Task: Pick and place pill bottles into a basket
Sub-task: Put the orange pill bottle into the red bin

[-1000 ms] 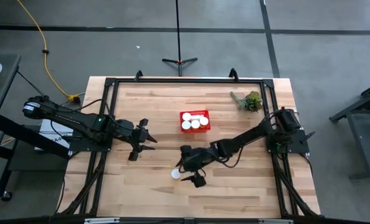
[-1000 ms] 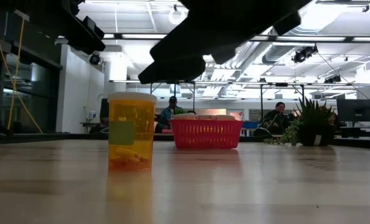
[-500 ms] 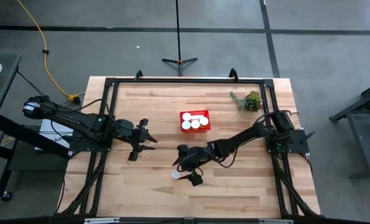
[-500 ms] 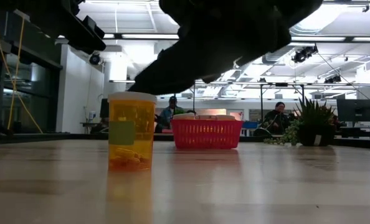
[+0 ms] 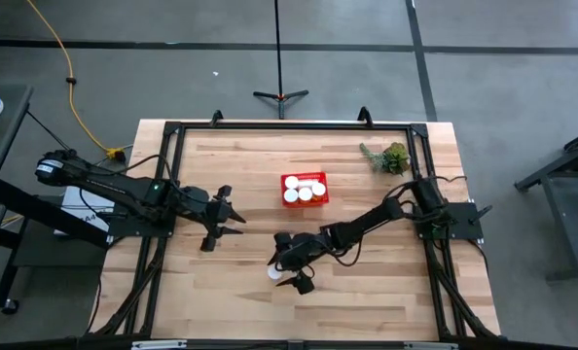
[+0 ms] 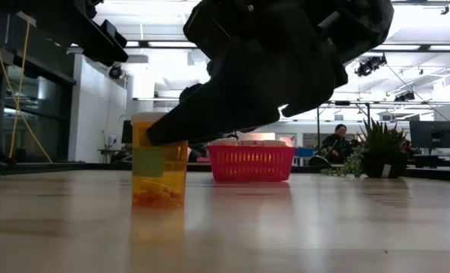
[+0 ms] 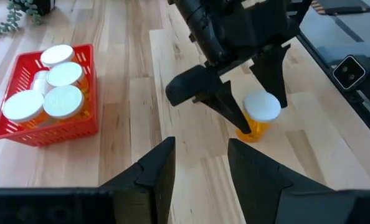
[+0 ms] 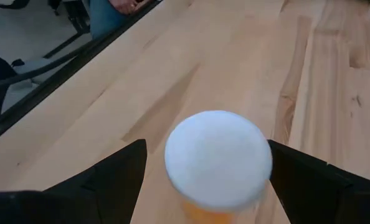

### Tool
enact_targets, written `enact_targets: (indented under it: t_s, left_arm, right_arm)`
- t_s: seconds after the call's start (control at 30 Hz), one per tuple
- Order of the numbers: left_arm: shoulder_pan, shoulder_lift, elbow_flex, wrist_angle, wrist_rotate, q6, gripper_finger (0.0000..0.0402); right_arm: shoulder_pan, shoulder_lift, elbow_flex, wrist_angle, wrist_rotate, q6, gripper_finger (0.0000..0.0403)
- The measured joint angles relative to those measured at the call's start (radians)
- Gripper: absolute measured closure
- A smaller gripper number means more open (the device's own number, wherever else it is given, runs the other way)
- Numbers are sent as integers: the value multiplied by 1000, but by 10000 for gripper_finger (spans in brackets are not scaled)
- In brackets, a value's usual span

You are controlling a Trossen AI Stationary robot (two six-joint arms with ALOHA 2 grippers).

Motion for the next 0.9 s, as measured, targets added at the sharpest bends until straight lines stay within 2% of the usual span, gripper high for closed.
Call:
enact_targets:
  t_s: [0.47, 0.9]
  left_arm:
    - [0, 0, 0, -3, 0, -3, 220]
    - [0, 0, 0, -4, 0, -3, 220]
  right_arm:
    - [2, 24, 1, 73, 31, -2, 94]
    - [2, 24, 0, 53, 23, 2, 156]
